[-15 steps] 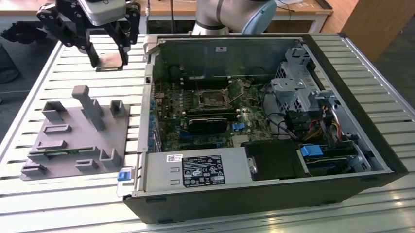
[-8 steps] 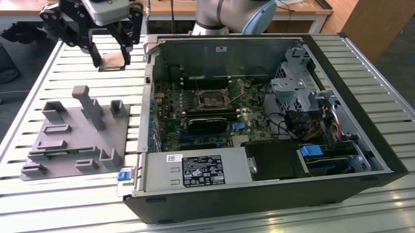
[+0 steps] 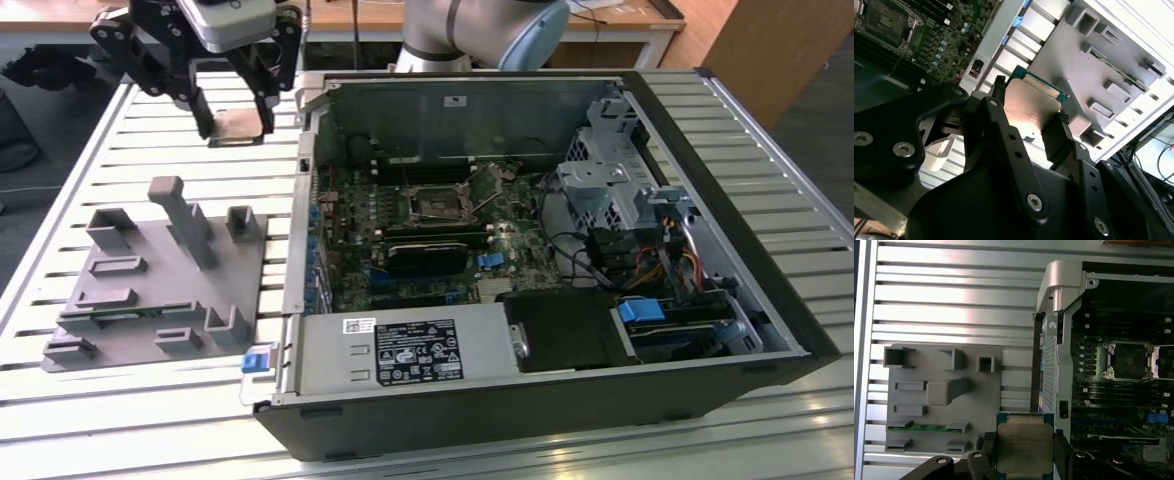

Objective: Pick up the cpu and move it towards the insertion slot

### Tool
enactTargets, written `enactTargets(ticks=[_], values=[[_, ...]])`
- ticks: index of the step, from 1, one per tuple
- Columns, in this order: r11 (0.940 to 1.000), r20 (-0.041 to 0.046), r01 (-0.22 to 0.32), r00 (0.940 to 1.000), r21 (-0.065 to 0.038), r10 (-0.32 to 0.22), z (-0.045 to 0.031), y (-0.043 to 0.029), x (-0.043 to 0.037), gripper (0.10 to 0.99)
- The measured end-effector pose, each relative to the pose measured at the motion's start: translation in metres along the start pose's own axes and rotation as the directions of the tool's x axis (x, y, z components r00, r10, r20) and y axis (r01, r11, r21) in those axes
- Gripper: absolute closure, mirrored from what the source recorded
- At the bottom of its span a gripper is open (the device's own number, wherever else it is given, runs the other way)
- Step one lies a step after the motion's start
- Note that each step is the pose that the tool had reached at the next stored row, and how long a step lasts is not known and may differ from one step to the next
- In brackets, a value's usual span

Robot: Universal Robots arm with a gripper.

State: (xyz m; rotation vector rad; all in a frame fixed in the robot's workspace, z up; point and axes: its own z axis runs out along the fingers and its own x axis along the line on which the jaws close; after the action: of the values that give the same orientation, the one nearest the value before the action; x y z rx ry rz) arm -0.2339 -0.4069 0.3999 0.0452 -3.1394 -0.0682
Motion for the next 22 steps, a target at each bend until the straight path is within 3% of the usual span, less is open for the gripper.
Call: enactTargets(ticks=[22], values=[[1.0000, -0.0001, 0.000, 1.0000, 0.000, 0.000, -0.0001, -0.0004, -0.0152, 0.545]])
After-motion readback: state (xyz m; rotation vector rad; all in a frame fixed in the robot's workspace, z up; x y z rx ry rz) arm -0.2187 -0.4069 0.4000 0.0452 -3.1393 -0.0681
